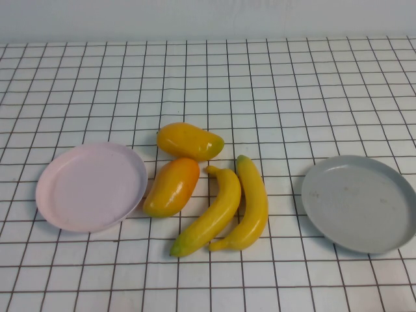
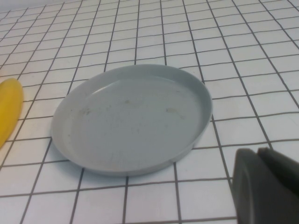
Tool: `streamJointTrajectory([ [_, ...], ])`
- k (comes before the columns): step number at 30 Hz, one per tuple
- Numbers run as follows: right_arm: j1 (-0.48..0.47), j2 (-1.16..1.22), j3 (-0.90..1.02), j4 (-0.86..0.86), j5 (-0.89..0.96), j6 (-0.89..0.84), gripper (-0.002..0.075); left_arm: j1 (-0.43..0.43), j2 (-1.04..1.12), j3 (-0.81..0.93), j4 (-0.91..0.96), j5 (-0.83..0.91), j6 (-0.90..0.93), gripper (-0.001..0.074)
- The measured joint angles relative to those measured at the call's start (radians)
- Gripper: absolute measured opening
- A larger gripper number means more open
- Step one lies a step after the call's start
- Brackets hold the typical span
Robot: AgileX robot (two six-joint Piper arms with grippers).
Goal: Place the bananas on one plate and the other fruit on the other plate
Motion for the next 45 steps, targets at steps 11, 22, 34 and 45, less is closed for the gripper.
streamJointTrajectory([
  [11, 0.0, 0.0, 0.0, 0.0, 0.0, 0.0, -0.0015, 0.0, 0.0, 0.0, 0.0, 0.0, 0.0, -0.0004],
  [22, 0.0, 0.0, 0.0, 0.0, 0.0, 0.0, -0.0015, 0.0, 0.0, 0.0, -0.04, -0.038, -0.045, -0.0004],
  [34, 0.0, 0.0, 0.0, 0.0, 0.0, 0.0, -0.0015, 0.0, 0.0, 0.0, -0.635, -0.365, -0.448, -0.0004],
  [45, 0.0, 0.0, 0.0, 0.0, 0.0, 0.0, -0.0015, 0.0, 0.023, -0.137, -0.525, -0.038, -0.184, -0.0004],
])
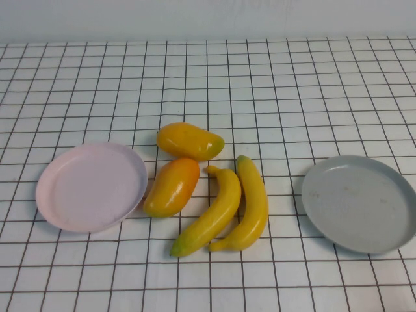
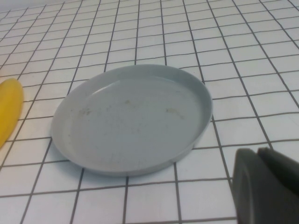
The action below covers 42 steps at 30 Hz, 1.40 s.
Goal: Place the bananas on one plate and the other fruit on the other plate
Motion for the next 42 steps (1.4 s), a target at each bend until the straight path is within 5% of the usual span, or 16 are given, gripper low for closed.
streamJointTrajectory([
  [11, 0.0, 0.0, 0.0, 0.0, 0.0, 0.0, -0.0015, 0.0, 0.533, -0.517, 0.058, 0.329, 0.589, -0.0004],
  [17, 0.0, 0.0, 0.0, 0.0, 0.0, 0.0, -0.0015, -0.08, 0.799, -0.722, 0.104, 0.429, 0.629, 0.001],
  [20, 0.0, 0.0, 0.0, 0.0, 0.0, 0.0, -0.0015, -0.165, 0.907, -0.771, 0.199, 0.456, 0.609, 0.0116],
  [24, 0.0, 0.0, 0.0, 0.0, 0.0, 0.0, -0.0015, -0.306, 1.058, -0.817, 0.316, 0.456, 0.557, 0.044],
  [27, 0.0, 0.0, 0.0, 0.0, 0.0, 0.0, -0.0015, -0.377, 1.172, -0.88, 0.374, 0.458, 0.512, 0.0615],
  [30, 0.0, 0.0, 0.0, 0.0, 0.0, 0.0, -0.0015, -0.414, 1.299, -0.98, 0.399, 0.476, 0.469, 0.0666],
  [42, 0.0, 0.0, 0.0, 0.0, 0.0, 0.0, -0.0015, -0.469, 1.773, -1.292, 0.406, 0.54, 0.413, 0.0668],
])
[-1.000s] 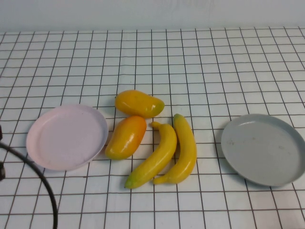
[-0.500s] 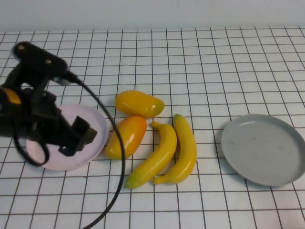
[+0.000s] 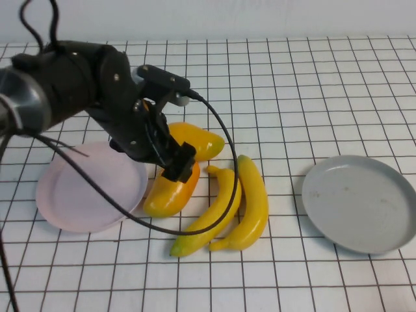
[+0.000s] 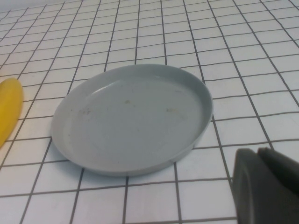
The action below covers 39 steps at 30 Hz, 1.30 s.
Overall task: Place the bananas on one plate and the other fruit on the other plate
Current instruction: Put one type of fruit in the left plate
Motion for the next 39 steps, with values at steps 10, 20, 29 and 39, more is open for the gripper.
streamJointTrajectory([
  [10, 0.0, 0.0, 0.0, 0.0, 0.0, 0.0, -0.0015, -0.012, 0.186, -0.059, 0.009, -0.003, -0.002, 0.0668],
  [20, 0.0, 0.0, 0.0, 0.0, 0.0, 0.0, -0.0015, -0.012, 0.197, -0.12, 0.044, 0.019, -0.033, 0.0565],
  [29, 0.0, 0.0, 0.0, 0.0, 0.0, 0.0, -0.0015, 0.015, 0.022, -0.165, 0.131, 0.139, -0.059, 0.0564],
  [39, 0.0, 0.0, 0.0, 0.0, 0.0, 0.0, -0.0015, 0.311, -0.036, -0.053, 0.11, 0.152, -0.143, 0.0564],
])
